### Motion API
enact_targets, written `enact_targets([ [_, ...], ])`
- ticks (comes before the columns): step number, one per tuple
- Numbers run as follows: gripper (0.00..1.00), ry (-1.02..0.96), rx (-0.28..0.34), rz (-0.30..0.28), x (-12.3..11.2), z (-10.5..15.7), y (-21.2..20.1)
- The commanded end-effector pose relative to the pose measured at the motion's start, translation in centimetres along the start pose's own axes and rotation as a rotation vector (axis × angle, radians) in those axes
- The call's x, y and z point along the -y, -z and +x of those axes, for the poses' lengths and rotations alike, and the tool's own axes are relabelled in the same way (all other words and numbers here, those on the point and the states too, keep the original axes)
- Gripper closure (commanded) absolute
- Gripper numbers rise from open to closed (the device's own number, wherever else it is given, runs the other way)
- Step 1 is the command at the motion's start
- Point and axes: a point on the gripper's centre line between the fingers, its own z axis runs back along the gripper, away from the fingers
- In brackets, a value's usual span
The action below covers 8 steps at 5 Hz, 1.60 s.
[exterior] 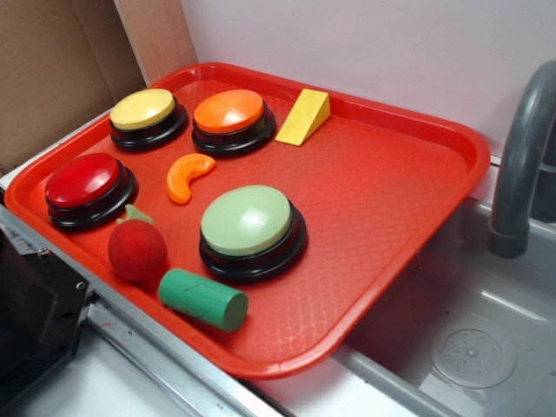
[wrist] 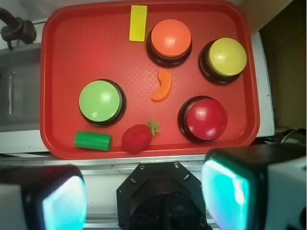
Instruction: Push the green button.
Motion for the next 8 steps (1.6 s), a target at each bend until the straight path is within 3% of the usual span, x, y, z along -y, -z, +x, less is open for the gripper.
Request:
enact_targets([
  [1,0.00,0.000,0.000,0.000,0.0,0.0,0.0],
  [2,0.00,0.255,0.039,0.028,3.2,3.0,3.4],
  [3,0.00,0.497,0.105,0.067,6.2,4.0,7.1],
  [4,0.00,0.628,0.149,0.152,7.7,4.1,9.7],
  [5,0.00,0.640,0.093,0.112,8.0,4.5,11.9],
  [6,0.00,0.547,0.027,0.009,5.9,4.7,13.9],
  [7,0.00,0.520,-0.012,-0.062,5.8,5.2,17.8],
  [8,0.00,0.566,-0.015,-0.032,7.0,6.1,19.0],
])
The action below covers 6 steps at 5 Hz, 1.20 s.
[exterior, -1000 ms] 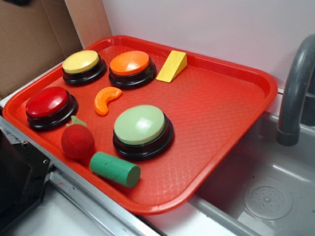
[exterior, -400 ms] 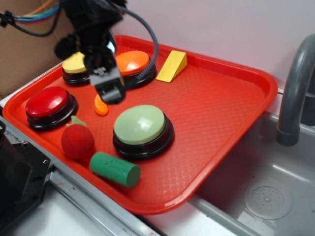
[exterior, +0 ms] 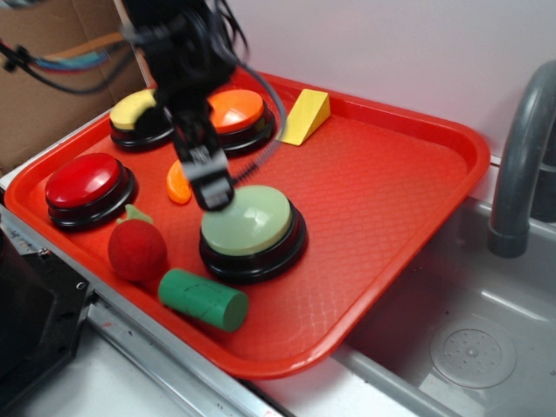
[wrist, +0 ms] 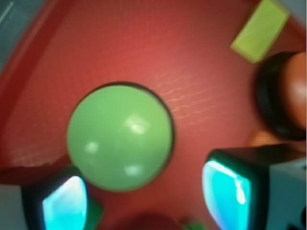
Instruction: Push the green button.
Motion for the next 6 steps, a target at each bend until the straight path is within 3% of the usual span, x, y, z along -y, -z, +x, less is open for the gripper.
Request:
enact_targets([
  [1,0.00,0.091,-0.010,0.031,1.2,3.2,1.2],
  [2,0.00,0.088,-0.029,0.025,1.5,3.3,1.0],
  [4,0.00,0.089,0.003,0.115,1.4,3.1,-4.9],
  [5,0.00,0.054,0.030,0.084,1.6,2.2,-4.3],
  [6,0.00,0.047,0.035,0.007,3.2,2.0,-0.3],
])
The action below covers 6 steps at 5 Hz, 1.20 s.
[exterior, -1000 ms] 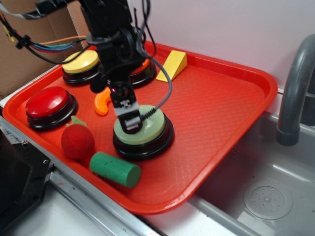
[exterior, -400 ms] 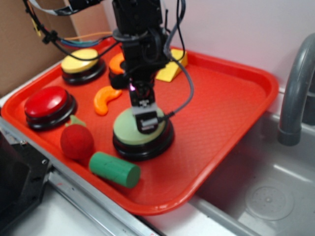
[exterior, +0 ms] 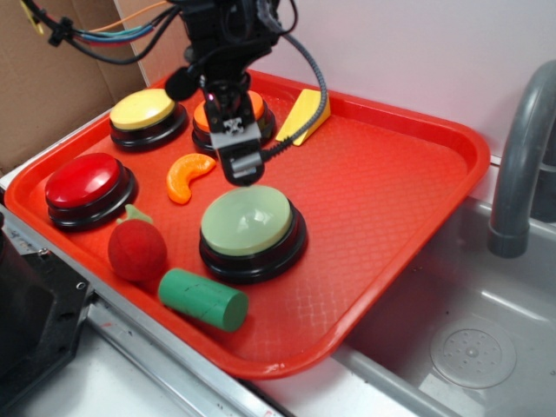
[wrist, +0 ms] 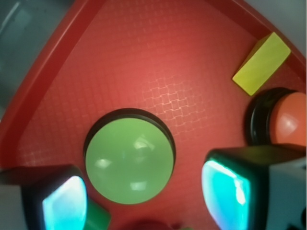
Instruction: Push the green button.
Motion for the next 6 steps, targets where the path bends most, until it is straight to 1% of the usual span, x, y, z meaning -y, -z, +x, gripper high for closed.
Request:
enact_targets([
  [1,0.00,0.000,0.035,-0.049,2.6,-1.0,4.4],
  [2,0.00,-0.018,0.054,-0.022,1.9,-1.0,4.4],
  [4,0.00,-0.065,0.018,-0.018,1.2,-0.5,4.4],
  [6,0.00,-0.065,0.018,-0.018,1.2,-0.5,4.4],
])
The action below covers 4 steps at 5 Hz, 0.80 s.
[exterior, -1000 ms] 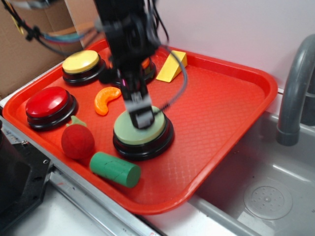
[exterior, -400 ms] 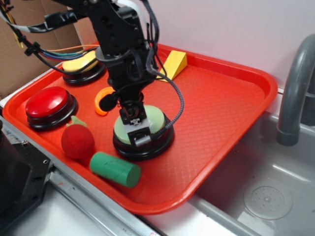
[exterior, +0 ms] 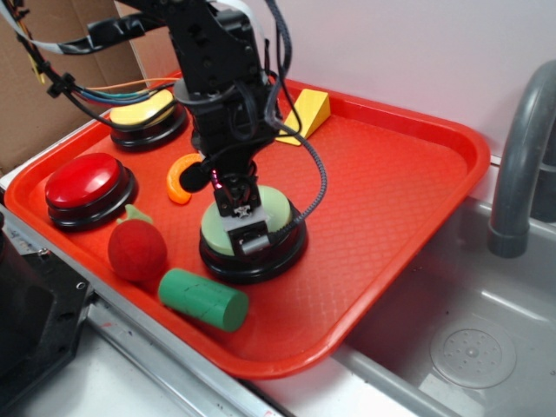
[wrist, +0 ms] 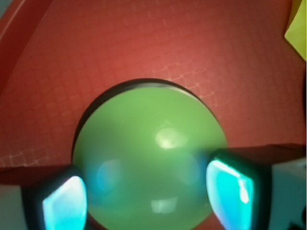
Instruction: Push the green button.
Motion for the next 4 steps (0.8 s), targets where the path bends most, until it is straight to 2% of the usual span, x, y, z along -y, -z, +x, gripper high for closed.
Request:
enact_targets([
  [1,0.00,-0.063,0.001,-0.035,-0.1,0.0,1.5],
  [2,0.00,-0.082,0.011,-0.015,0.0,-0.1,1.1],
  [3,0.00,-0.056,0.031,0.019,-0.1,0.1,-2.0],
  [4,0.00,-0.089,0.062,0.022,-0.1,-0.3,-6.0],
])
